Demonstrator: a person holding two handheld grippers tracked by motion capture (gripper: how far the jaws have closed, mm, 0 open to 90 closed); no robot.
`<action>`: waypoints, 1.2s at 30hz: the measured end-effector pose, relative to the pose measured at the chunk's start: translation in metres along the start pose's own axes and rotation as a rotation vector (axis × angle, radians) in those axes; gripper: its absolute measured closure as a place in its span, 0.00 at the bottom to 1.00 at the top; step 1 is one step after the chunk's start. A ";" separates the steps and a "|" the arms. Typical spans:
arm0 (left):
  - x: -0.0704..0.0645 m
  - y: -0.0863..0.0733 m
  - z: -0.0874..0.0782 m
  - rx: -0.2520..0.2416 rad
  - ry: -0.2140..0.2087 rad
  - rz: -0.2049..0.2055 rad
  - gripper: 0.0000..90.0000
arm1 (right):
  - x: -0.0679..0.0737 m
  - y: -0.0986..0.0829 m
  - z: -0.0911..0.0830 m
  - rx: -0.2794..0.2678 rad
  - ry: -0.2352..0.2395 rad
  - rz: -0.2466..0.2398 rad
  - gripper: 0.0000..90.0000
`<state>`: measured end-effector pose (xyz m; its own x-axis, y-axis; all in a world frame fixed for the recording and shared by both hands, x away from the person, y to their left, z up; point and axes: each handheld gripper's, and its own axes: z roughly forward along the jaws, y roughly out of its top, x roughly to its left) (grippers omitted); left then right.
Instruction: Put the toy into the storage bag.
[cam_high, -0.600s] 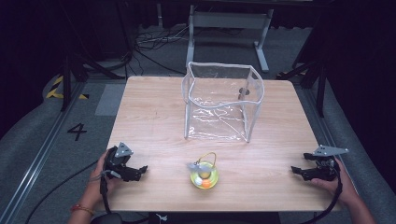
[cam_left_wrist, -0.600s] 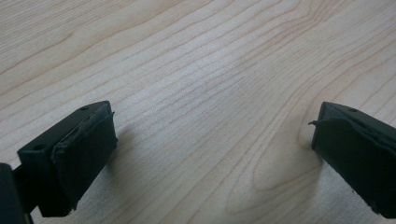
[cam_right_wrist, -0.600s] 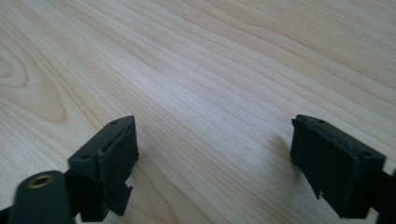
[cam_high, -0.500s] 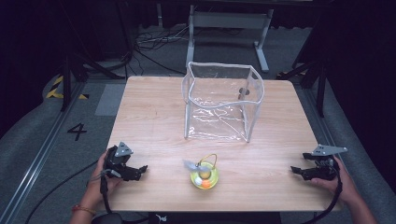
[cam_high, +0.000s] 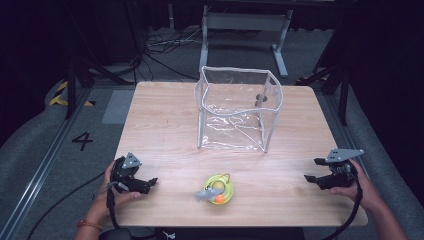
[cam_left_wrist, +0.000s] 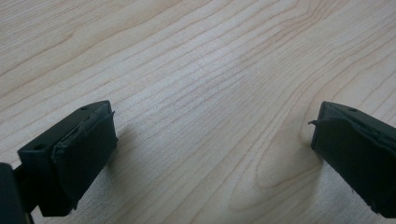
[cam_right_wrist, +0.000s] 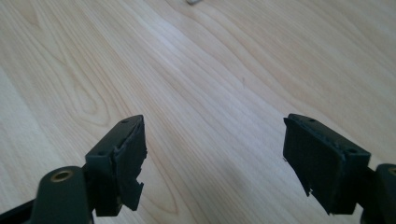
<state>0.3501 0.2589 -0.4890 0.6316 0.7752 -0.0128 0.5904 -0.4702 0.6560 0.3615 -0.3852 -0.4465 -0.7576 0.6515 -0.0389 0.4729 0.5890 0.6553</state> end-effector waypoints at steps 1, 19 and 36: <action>0.000 0.000 0.000 0.000 0.001 0.000 0.00 | 0.002 0.006 -0.001 0.000 0.013 -0.017 0.25; 0.000 0.000 0.000 -0.001 0.001 -0.004 0.01 | 0.057 0.094 -0.014 0.048 0.134 -0.257 0.28; 0.000 0.000 0.000 0.000 0.001 -0.003 0.01 | 0.101 0.146 0.001 0.138 0.212 -0.431 0.30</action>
<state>0.3494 0.2590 -0.4891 0.6292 0.7771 -0.0137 0.5921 -0.4679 0.6561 0.3543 -0.2330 -0.3556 -0.9651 0.2324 -0.1208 0.1412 0.8502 0.5072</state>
